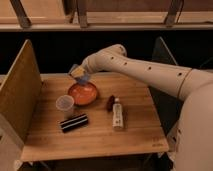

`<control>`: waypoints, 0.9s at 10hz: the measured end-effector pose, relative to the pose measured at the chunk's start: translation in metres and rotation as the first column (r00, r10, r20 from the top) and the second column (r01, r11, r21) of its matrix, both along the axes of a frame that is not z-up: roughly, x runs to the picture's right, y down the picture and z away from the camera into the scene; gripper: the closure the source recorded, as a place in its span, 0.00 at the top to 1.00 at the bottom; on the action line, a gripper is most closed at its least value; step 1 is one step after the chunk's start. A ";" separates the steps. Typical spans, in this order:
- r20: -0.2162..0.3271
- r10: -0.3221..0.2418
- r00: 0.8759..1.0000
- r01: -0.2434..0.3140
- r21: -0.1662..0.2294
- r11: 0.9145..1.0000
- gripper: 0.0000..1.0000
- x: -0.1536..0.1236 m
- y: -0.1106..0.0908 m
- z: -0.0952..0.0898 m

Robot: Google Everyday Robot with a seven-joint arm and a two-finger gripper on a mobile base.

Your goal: Place the white sponge in the ceramic cup

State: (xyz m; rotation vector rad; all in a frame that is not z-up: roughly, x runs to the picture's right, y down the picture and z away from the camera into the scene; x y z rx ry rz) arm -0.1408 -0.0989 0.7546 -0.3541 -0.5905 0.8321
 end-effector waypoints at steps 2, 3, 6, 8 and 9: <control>0.038 -0.009 0.999 0.010 -0.027 1.000 0.00 -0.021 0.011 -0.003; 0.056 -0.012 0.998 0.015 -0.038 0.999 0.00 -0.031 0.016 -0.006; 0.115 -0.014 0.993 0.024 -0.081 0.996 0.00 -0.056 0.034 -0.018; 0.149 -0.023 0.989 0.042 -0.124 0.991 0.00 -0.069 0.054 -0.019; 0.162 -0.023 0.986 0.048 -0.150 0.988 0.00 -0.073 0.065 -0.016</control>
